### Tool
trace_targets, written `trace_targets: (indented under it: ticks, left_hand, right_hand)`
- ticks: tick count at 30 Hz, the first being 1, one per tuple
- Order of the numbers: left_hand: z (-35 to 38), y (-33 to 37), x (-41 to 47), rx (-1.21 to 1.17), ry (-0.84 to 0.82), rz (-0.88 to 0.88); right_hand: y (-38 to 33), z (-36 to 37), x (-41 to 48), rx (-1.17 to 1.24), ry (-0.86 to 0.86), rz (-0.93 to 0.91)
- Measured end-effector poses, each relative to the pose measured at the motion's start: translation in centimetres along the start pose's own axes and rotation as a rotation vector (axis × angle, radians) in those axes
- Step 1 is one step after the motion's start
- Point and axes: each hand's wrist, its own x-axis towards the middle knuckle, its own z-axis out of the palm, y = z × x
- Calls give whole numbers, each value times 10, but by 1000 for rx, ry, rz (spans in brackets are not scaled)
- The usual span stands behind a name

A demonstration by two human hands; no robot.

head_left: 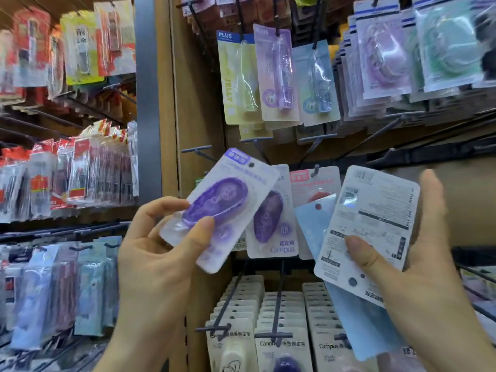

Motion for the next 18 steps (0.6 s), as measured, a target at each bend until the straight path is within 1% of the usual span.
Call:
trace_targets:
  ticks: [5,7,10,15,18]
  left_hand:
    - [32,-14,2,160,-9,87]
    - [35,-21,2,193,-19,94]
    - [37,-27,0,305,-47,118]
    - [37,-32,-7,429,-107,70]
    - [37,-36,-9,570,-113,122]
  right_hand:
    - [0,2,-3,-24,-22,-12]
    - [1,0,-3,0,-19,-4]
    - [1,-2,-2,32,-24,18]
    - [2,-5,2,87,-133,56]
    - [1,-3,1,90,-198,49]
